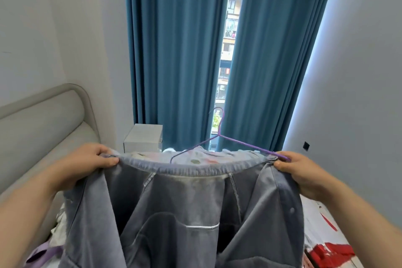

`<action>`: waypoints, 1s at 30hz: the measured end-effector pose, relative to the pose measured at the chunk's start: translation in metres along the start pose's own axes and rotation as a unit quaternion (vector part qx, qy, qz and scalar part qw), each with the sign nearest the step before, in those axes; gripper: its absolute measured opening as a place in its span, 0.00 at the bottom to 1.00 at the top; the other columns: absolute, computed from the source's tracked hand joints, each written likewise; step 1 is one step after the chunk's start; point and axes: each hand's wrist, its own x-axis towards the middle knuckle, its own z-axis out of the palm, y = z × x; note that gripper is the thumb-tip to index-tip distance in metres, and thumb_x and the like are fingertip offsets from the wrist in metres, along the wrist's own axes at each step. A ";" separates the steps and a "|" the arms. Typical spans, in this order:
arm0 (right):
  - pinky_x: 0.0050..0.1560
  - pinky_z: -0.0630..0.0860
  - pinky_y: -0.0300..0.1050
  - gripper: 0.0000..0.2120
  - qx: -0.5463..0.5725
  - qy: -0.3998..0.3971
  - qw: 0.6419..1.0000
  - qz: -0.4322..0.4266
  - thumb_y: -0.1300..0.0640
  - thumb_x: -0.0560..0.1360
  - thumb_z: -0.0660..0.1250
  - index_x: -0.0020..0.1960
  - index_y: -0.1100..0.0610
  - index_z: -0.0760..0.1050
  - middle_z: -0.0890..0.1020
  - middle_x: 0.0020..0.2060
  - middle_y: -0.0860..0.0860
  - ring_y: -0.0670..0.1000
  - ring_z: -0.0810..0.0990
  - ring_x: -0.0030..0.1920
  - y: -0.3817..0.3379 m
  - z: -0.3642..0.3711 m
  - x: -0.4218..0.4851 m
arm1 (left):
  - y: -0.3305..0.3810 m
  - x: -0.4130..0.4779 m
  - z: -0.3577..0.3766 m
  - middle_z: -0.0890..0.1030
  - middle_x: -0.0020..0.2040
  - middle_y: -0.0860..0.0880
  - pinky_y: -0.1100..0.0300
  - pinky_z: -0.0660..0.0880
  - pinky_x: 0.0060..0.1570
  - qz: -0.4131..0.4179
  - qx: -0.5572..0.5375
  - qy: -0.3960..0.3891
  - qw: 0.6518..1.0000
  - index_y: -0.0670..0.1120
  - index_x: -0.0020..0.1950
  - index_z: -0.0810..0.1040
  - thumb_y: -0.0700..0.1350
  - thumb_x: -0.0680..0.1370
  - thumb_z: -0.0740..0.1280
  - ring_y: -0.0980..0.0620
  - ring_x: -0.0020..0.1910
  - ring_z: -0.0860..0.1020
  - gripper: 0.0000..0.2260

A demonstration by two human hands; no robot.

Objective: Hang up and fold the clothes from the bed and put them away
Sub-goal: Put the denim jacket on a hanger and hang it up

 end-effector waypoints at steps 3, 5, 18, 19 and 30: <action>0.47 0.81 0.47 0.12 -0.025 0.001 0.999 0.045 0.72 0.79 0.62 0.52 0.62 0.81 0.85 0.47 0.63 0.56 0.84 0.44 0.057 0.022 0.025 | -0.053 0.023 0.043 0.83 0.34 0.48 0.55 0.72 0.41 -0.050 -0.001 -0.009 0.999 0.42 0.33 0.82 0.42 0.72 0.76 0.47 0.39 0.78 0.09; 0.52 0.79 0.53 0.11 -0.042 -0.005 0.996 0.075 0.71 0.79 0.62 0.53 0.63 0.81 0.84 0.48 0.67 0.59 0.83 0.46 0.103 0.037 0.043 | -0.092 0.036 0.075 0.81 0.34 0.48 0.56 0.70 0.39 -0.079 0.000 -0.005 0.997 0.43 0.32 0.80 0.42 0.72 0.77 0.49 0.38 0.77 0.11; 0.54 0.78 0.57 0.13 0.045 0.014 0.983 0.180 0.71 0.80 0.60 0.55 0.62 0.82 0.85 0.49 0.64 0.60 0.84 0.47 0.386 0.117 0.185 | -0.330 0.148 0.263 0.82 0.35 0.50 0.54 0.71 0.36 -0.158 0.042 0.114 0.980 0.49 0.36 0.80 0.40 0.74 0.74 0.50 0.38 0.78 0.08; 0.55 0.78 0.57 0.13 0.046 0.023 0.983 0.178 0.71 0.80 0.60 0.55 0.61 0.82 0.85 0.49 0.64 0.60 0.83 0.48 0.404 0.122 0.197 | -0.345 0.159 0.275 0.81 0.34 0.51 0.55 0.70 0.35 -0.148 0.050 0.127 0.980 0.50 0.35 0.80 0.39 0.74 0.74 0.51 0.37 0.78 0.10; 0.59 0.78 0.54 0.12 0.054 0.091 0.988 0.116 0.59 0.85 0.57 0.55 0.55 0.79 0.83 0.54 0.59 0.58 0.82 0.54 0.535 0.169 0.282 | -0.455 0.254 0.370 0.77 0.54 0.46 0.49 0.75 0.51 -0.190 0.011 0.169 0.967 0.42 0.66 0.73 0.47 0.72 0.76 0.45 0.51 0.77 0.25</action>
